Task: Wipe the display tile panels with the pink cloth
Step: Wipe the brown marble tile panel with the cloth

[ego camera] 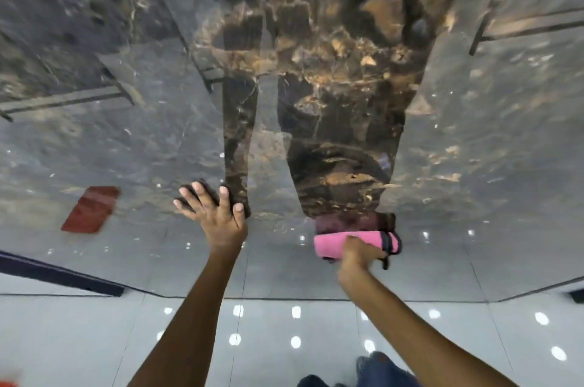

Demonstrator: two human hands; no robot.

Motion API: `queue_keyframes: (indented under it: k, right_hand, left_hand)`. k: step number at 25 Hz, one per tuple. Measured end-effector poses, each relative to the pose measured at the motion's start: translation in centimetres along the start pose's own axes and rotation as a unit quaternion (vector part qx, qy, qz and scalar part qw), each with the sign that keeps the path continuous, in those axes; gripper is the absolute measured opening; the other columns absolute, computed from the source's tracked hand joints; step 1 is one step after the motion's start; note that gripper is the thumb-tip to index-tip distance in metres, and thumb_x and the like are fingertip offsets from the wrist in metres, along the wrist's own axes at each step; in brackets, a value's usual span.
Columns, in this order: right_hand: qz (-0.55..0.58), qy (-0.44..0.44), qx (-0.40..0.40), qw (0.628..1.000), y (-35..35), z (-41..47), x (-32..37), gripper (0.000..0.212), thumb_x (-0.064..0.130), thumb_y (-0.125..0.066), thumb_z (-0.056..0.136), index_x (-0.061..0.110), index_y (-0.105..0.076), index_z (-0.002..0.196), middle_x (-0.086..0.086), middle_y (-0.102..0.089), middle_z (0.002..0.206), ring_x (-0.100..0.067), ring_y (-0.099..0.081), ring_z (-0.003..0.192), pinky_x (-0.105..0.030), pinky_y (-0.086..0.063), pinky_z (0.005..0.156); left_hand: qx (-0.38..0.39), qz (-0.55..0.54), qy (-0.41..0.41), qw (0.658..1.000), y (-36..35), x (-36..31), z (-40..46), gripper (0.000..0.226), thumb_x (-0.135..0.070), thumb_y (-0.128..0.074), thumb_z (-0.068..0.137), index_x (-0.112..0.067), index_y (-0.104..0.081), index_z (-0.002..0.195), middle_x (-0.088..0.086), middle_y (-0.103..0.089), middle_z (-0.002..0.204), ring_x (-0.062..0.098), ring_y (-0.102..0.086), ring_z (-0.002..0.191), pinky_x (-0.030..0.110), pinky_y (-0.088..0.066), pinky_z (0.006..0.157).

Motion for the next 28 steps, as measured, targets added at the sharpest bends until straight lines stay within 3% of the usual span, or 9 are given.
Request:
queue_keyframes:
  k: [5, 9, 13, 16, 18, 20, 23, 25, 28]
  right_hand:
    - [-0.013, 0.015, -0.067, 0.998, 0.5, 2.3, -0.5, 0.070, 0.002, -0.046, 0.093, 0.011, -0.009, 0.151, -0.021, -0.045, 0.138, -0.039, -0.052, 0.117, -0.049, -0.045, 0.098]
    - [-0.019, -0.054, 0.123, 0.991, -6.0, -2.6, -7.2, 0.056, 0.005, -0.052, 0.092, 0.010, -0.030, 0.143, -0.011, -0.048, 0.135, -0.030, -0.055, 0.108, -0.047, -0.054, 0.083]
    - [0.020, -0.092, 0.160, 0.983, -6.0, -3.0, -5.9, 0.037, -0.001, -0.040, 0.097, 0.003, -0.044, 0.134, -0.020, -0.055, 0.122, -0.033, -0.057, 0.105, -0.036, -0.053, 0.081]
    - [0.199, -0.069, 0.092, 0.973, -6.6, -4.9, -6.2, 0.037, 0.005, -0.043, 0.099, 0.006, -0.043, 0.136, -0.012, -0.050, 0.127, -0.024, -0.055, 0.099, -0.032, -0.051, 0.083]
    - [0.163, -0.030, 0.087, 0.982, -9.0, -9.1, -9.8, 0.041, 0.015, -0.049, 0.097, 0.014, -0.040, 0.137, -0.011, -0.048, 0.132, -0.024, -0.051, 0.111, -0.037, -0.044, 0.092]
    - [0.064, -0.054, 0.085, 0.993, -14.2, -15.5, -15.3, 0.039, 0.016, -0.055, 0.093, 0.012, -0.046, 0.131, -0.016, -0.051, 0.131, -0.031, -0.052, 0.118, -0.036, -0.044, 0.090]
    - [0.128, -0.119, 0.181, 0.968, -19.3, -19.5, -19.9, 0.045, 0.006, -0.048, 0.096, 0.014, -0.036, 0.138, -0.009, -0.046, 0.136, -0.031, -0.050, 0.120, -0.049, -0.044, 0.086]
    - [0.082, -0.104, 0.156, 0.979, -18.0, -18.1, -18.2, 0.051, 0.002, -0.039, 0.097, 0.014, -0.029, 0.146, -0.010, -0.042, 0.143, -0.034, -0.046, 0.126, -0.055, -0.041, 0.086]
    - [0.114, -0.074, 0.062, 0.989, -13.0, -13.5, -14.1, 0.049, 0.004, -0.036, 0.098, 0.015, -0.030, 0.145, -0.013, -0.052, 0.116, -0.029, -0.057, 0.087, -0.054, -0.036, 0.097]
  left_hand:
    - [-0.022, -0.012, 0.008, 1.000, -0.8, -0.4, 0.5, 0.054, -0.043, -0.014, 0.105, -0.034, -0.001, 0.156, 0.000, 0.008, 0.165, 0.028, 0.008, 0.151, 0.055, 0.006, 0.118]
    - [0.046, -0.030, -0.006, 0.998, 0.4, -0.6, 0.0, 0.054, -0.042, -0.025, 0.106, -0.036, -0.005, 0.156, -0.002, 0.008, 0.165, 0.024, 0.009, 0.151, 0.050, 0.008, 0.118]
    - [0.128, -0.076, -0.050, 0.988, 4.4, 5.4, -1.3, 0.054, -0.041, -0.028, 0.105, -0.039, -0.008, 0.155, -0.008, 0.006, 0.164, 0.015, 0.005, 0.151, 0.043, 0.005, 0.119]
    - [0.084, -0.059, 0.130, 0.986, 8.2, 17.2, -0.8, 0.054, -0.044, -0.027, 0.104, -0.035, -0.012, 0.156, 0.012, -0.004, 0.163, 0.025, 0.004, 0.151, 0.048, 0.003, 0.117]
    - [0.040, -0.041, 0.256, 0.965, 9.9, 24.7, -0.3, 0.059, -0.047, -0.022, 0.104, -0.019, -0.020, 0.155, 0.028, -0.013, 0.158, 0.039, -0.005, 0.147, 0.044, 0.006, 0.117]
    - [0.021, -0.029, 0.299, 0.954, 10.2, 29.7, 0.0, 0.063, -0.048, -0.019, 0.104, -0.010, -0.020, 0.154, 0.030, -0.015, 0.157, 0.045, -0.010, 0.146, 0.038, 0.008, 0.117]
    - [0.034, -0.010, 0.225, 0.974, 9.6, 32.4, -0.2, 0.058, -0.046, -0.018, 0.105, -0.016, -0.015, 0.154, 0.035, -0.018, 0.152, 0.049, -0.011, 0.143, 0.044, 0.003, 0.118]
    - [0.026, -0.008, 0.171, 0.985, 9.5, 33.0, -0.5, 0.057, -0.046, -0.018, 0.105, -0.026, -0.004, 0.157, 0.030, -0.012, 0.155, 0.045, -0.004, 0.145, 0.047, 0.004, 0.118]
    - [0.011, -0.021, 0.133, 0.991, 9.4, 34.0, -0.9, 0.057, -0.045, -0.015, 0.105, -0.031, 0.008, 0.156, 0.003, 0.015, 0.163, 0.028, 0.013, 0.150, 0.050, 0.007, 0.118]
Point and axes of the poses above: each hand's wrist, its own z-axis towards the middle knuckle, its own y-axis out of the back of the hand, x = y × z, the point moved 5 cm from there along z, towards the middle knuckle
